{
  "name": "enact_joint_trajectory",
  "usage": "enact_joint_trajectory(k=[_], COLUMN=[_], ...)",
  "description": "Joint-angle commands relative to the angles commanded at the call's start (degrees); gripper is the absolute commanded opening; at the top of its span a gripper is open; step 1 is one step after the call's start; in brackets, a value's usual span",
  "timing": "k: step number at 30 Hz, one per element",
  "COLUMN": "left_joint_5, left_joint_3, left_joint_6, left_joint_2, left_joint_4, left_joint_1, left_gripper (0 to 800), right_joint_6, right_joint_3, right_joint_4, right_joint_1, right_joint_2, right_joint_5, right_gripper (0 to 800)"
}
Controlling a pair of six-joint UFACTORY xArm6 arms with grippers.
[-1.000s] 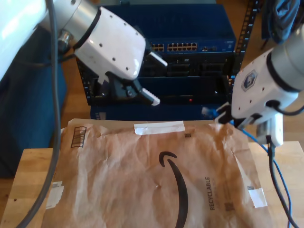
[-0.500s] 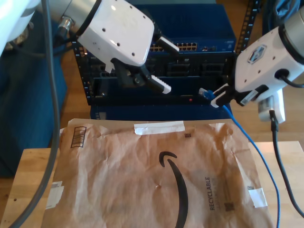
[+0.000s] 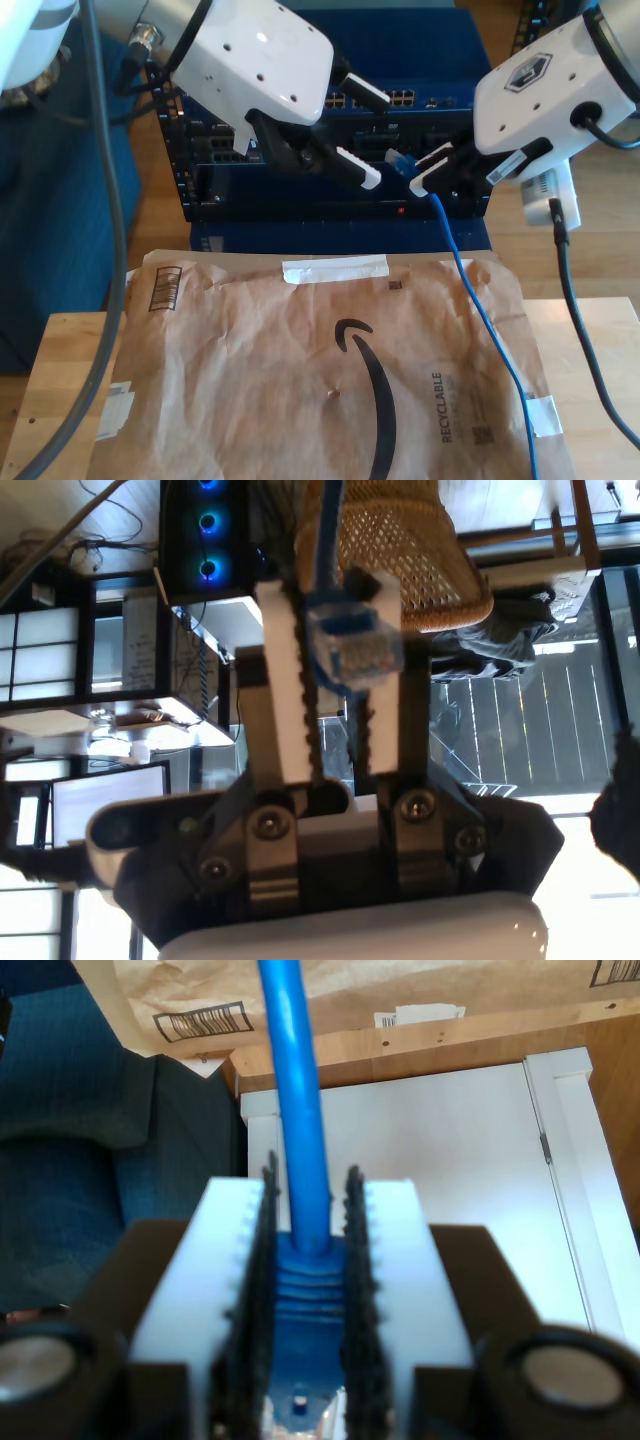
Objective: Grab the cable and plug it in
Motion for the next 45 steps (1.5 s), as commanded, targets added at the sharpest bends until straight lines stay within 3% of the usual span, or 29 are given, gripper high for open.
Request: enact_joint_trajectory(k=[5,15,24,45], left_joint_5=[2.2,5.8,5.1,5.1], left_joint_3=[0.0,-0.18,-0.09,-0.09], left_joint_6=[0.0,0.0,0.18,-3.96], left_joint_2=[0.09,0.0,0.0,0.0], left_joint_4=[-0.09,0.09,0.18,0.09], left_joint_1=[0.0,1.05,1.85,2.99], left_gripper=[798,784,670,636], right_joint_6=[0.0,-0.09,-0.09,-0.09], right_joint_3=[-1.14,-0.97,-0.62,-1.05], right_joint_4=[4.57,4.75,4.66,4.66], right_joint_1=[0.0,0.0,-0.35,0.18], right_joint_2=[0.53,0.97,0.97,0.53], right_joint_5=[2.29,3.25,4.13,3.78], right_gripper=[10,12,13,13])
